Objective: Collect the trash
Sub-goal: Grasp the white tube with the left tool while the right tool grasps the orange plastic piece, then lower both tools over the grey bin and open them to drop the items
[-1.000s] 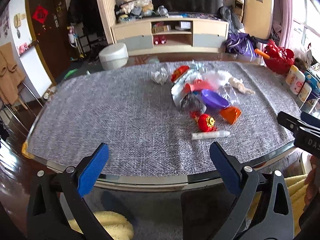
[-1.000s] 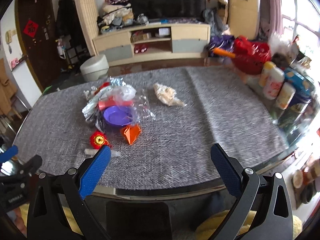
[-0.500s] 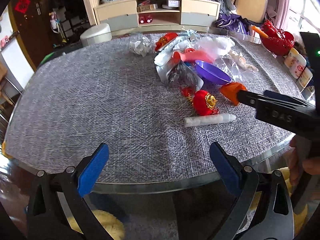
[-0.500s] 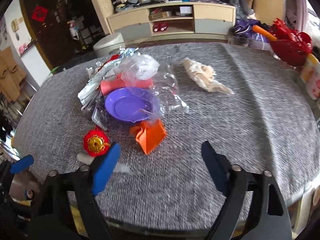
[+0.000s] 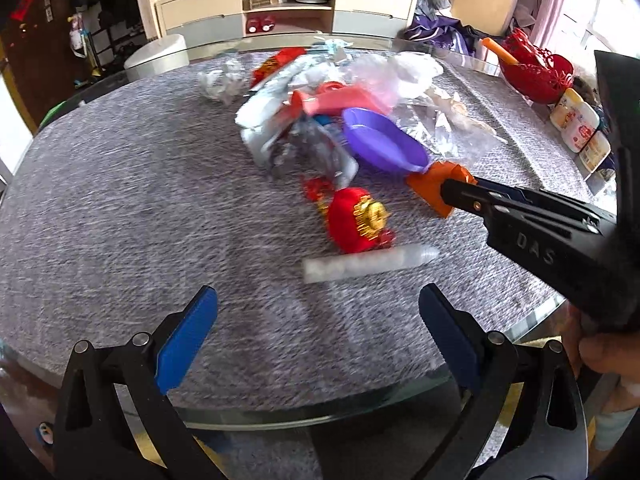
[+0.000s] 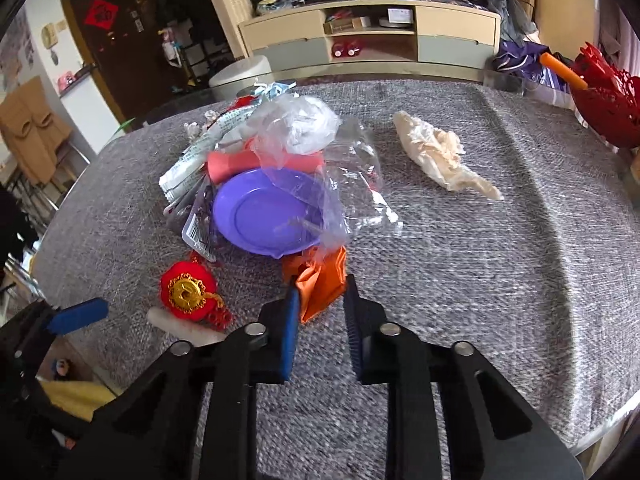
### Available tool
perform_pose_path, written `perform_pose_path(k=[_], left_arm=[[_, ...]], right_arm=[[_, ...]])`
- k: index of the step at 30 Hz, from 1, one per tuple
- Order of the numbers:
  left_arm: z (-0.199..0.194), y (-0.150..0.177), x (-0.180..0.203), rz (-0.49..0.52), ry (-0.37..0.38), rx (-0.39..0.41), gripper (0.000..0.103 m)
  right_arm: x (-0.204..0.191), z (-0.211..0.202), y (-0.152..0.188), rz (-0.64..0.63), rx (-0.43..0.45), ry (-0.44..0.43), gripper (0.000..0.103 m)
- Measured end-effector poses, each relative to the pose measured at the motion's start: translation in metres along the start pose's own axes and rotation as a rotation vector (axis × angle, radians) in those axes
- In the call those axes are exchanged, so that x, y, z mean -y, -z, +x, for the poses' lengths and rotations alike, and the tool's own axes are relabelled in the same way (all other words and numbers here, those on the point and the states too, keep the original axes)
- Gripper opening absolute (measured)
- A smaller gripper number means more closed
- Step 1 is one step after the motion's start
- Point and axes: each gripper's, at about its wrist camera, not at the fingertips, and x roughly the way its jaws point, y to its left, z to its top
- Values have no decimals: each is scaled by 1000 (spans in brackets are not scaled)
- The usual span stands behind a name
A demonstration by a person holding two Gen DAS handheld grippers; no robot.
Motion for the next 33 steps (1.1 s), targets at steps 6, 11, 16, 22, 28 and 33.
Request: perform_pose_path(k=[6, 11, 16, 22, 28, 33], left_arm=[[13, -8, 21, 21, 22, -16, 95], [29, -13, 31, 24, 6, -29, 93], [34, -18, 39, 51, -50, -8, 81], [27, -12, 39, 55, -41, -15, 80], [-4, 5, 33, 55, -32, 10, 80], [-39, 27, 35, 60, -9, 43, 80]], right_arm=[[22, -14, 5, 17, 7, 24, 18], [28, -18, 5, 28, 5, 7, 18], [35, -20, 7, 37, 4, 5, 18], [35, -25, 9, 43, 10, 7, 18], [24, -49, 24, 40, 23, -1, 18], [8, -78, 39, 18, 51, -2, 19]])
